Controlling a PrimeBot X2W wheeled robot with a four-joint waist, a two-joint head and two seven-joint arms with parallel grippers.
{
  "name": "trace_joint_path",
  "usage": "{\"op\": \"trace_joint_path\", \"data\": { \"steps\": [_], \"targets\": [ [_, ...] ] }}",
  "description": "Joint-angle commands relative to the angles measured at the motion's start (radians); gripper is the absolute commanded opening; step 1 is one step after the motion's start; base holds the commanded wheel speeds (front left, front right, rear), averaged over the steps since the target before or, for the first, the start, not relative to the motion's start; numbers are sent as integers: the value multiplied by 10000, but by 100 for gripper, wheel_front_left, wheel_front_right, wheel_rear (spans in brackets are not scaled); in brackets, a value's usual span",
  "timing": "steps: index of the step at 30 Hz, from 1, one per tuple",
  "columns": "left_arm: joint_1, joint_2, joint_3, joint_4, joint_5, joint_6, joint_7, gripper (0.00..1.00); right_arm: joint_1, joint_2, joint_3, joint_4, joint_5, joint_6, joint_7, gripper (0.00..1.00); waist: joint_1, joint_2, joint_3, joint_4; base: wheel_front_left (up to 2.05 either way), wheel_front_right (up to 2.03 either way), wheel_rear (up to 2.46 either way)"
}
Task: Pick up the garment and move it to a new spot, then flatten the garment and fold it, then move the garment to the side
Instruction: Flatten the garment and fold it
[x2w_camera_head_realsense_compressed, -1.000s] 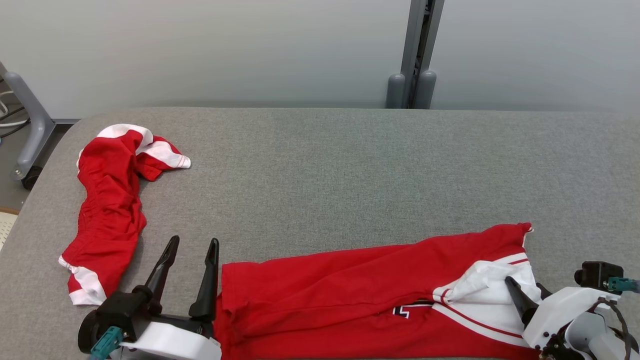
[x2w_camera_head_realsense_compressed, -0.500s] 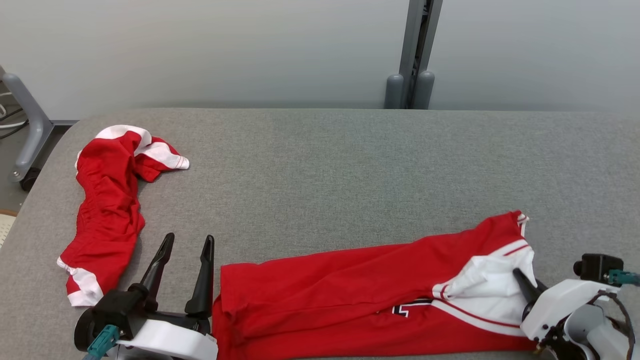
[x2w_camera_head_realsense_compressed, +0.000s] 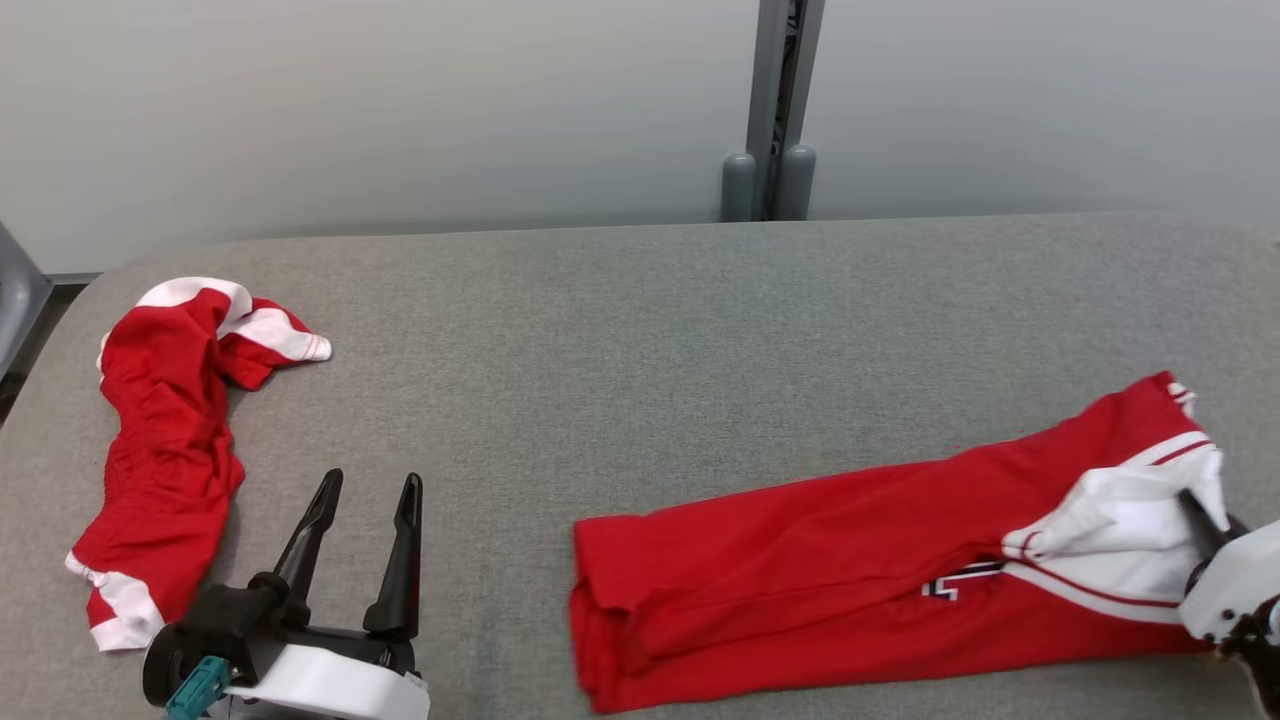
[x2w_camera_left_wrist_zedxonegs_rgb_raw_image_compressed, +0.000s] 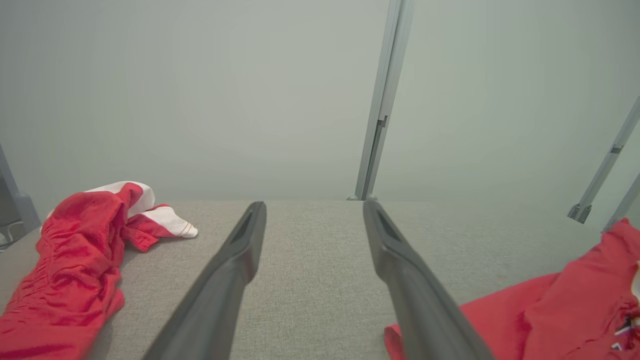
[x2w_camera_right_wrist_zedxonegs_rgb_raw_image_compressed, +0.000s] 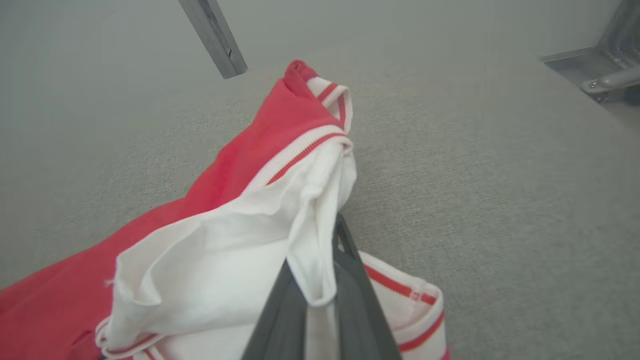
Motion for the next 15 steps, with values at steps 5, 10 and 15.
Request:
{"op": "trace_joint_path", "data": {
  "steps": [5,10,15],
  "targets": [
    [5,-22,217,41,152,-164,-19,100,-349,-348,-7,61,-299,0,-402,0,0,0,-22,-212,0,0,0],
    [2,-71,350,93,260,-255,-19,100,-532,-560,33,-660,-709,0,-763,0,0,0,-64,-343,0,0,0],
    [24,-176,449,169,333,-303,-19,100,-527,-328,84,-1980,-1400,0,-666,0,0,0,-146,-399,0,0,0]
  ]
}}
